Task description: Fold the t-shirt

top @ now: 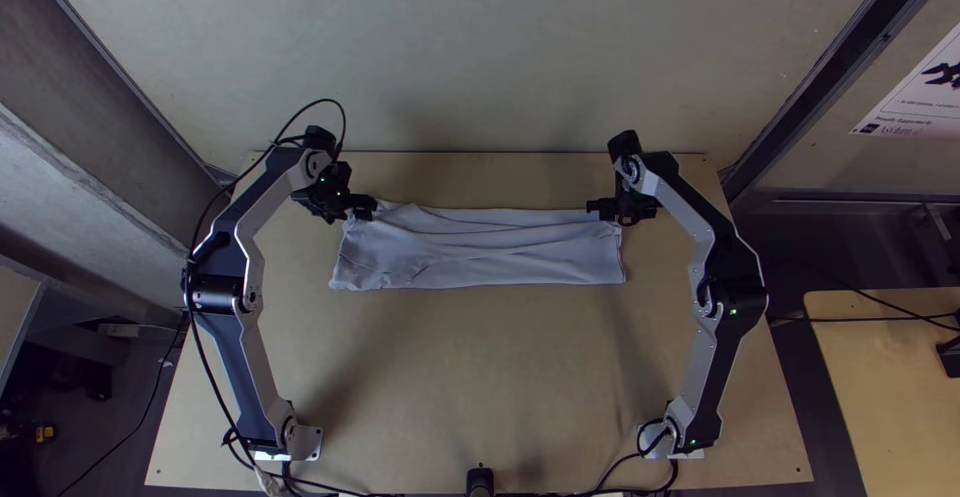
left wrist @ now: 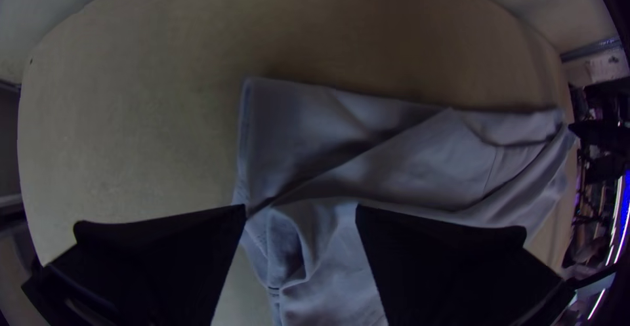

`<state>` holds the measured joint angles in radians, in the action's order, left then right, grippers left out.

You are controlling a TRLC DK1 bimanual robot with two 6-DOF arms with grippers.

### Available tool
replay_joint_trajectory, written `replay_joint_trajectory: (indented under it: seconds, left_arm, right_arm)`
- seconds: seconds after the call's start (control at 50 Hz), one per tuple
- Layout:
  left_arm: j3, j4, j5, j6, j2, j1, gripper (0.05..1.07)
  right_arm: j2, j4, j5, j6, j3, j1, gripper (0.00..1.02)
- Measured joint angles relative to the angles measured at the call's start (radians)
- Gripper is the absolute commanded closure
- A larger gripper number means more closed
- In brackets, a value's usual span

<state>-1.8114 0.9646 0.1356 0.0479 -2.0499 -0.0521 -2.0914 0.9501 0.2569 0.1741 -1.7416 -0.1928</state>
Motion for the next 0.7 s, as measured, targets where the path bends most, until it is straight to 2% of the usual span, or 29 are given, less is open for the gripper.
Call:
replay_joint_trajectory:
  seconds: [0.14, 0.36, 0.56, 0.58, 0.62, 0.7]
  left_arm:
    - [0.022, -0.003, 0.092, -0.026, 0.032, 0.052, 0.10]
    - [0.100, 0.021, 0.255, -0.029, 0.143, 0.151, 0.10]
    - [0.197, 0.085, 0.489, 0.001, 0.180, 0.238, 0.10]
    - [0.213, 0.085, 0.505, 0.004, 0.182, 0.245, 0.10]
    - [0.239, 0.087, 0.539, 0.019, 0.183, 0.260, 0.10]
    - [0.288, 0.088, 0.588, 0.040, 0.184, 0.285, 0.10]
  right_arm:
    - [0.070, -0.095, 0.018, -0.001, 0.097, 0.011, 0.31]
    - [0.242, -0.135, 0.043, 0.000, 0.183, 0.024, 0.31]
    - [0.407, -0.205, 0.043, 0.000, 0.303, 0.031, 0.31]
    - [0.423, -0.212, 0.043, 0.000, 0.315, 0.032, 0.30]
    - [0.454, -0.232, 0.043, 0.000, 0.342, 0.035, 0.22]
    - [0.503, -0.269, 0.050, 0.000, 0.379, 0.045, 0.22]
